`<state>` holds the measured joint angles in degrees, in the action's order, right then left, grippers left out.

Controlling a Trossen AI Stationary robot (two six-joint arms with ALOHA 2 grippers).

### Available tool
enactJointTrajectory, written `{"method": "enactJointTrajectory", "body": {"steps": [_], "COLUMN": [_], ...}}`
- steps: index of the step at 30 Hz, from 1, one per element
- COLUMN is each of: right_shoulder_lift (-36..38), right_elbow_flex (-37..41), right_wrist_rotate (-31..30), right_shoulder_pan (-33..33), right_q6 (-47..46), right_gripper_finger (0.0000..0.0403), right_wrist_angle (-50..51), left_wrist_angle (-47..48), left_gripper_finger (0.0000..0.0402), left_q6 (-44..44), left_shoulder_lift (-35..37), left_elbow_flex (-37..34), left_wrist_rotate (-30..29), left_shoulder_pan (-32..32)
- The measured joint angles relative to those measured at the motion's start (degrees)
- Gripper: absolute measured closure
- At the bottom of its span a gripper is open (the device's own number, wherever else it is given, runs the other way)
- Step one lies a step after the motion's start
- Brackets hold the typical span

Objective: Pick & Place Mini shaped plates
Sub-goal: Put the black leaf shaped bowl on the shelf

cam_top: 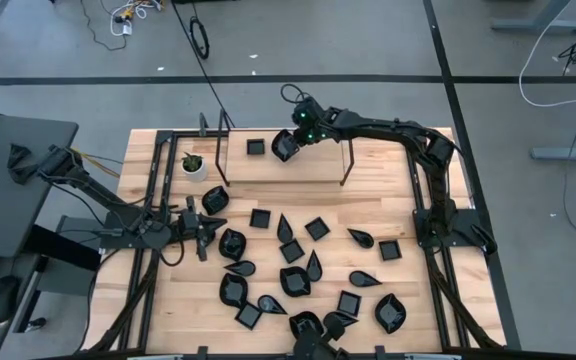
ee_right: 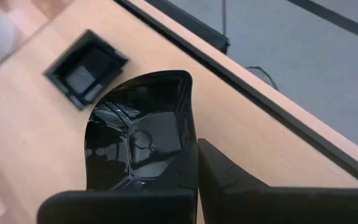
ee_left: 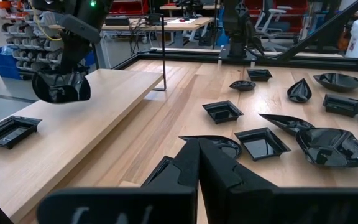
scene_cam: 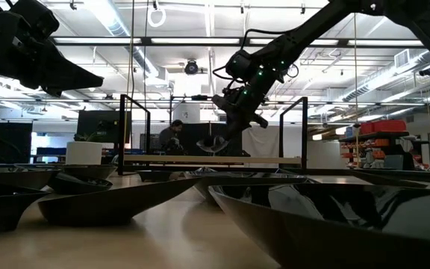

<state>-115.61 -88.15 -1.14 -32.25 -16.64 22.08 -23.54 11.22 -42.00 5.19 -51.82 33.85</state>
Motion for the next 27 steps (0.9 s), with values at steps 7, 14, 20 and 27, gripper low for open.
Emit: {"method": "enactJointTrajectory", "body": {"steps": [7, 14, 20, 27], "right_shoulder_lift": [-0.2, -0.3, -0.3, -0.3], "right_elbow_flex": [1.6, 1.6, 1.6, 1.6], "right_wrist_rotate": [-1.5, -1.6, -1.4, -2.1], "right_shoulder_pan": [0.0, -0.2, -0.2, -0.2], "right_q6": [-0.4, -0.2, -0.5, -0.9], "right_gripper_finger": [0.0396, 0.0393, 0.0379, 0.0335], "right_wrist_angle": [-1.5, -1.5, -1.4, -1.4], "left_wrist_angle": [0.0, 0.0, 0.0, 0.0], "left_gripper_finger": [0.0394, 0.0394, 0.0394, 0.0394], "left_q6": [0.1, 0.1, 0.1, 0.1], "left_shoulder_lift": [0.0, 0.0, 0.0, 0.0], "left_elbow_flex": [0.0, 0.0, 0.0, 0.0], "left_wrist_rotate": [0.0, 0.0, 0.0, 0.0], "left_shoulder_pan": [0.0, 0.0, 0.0, 0.0]}}
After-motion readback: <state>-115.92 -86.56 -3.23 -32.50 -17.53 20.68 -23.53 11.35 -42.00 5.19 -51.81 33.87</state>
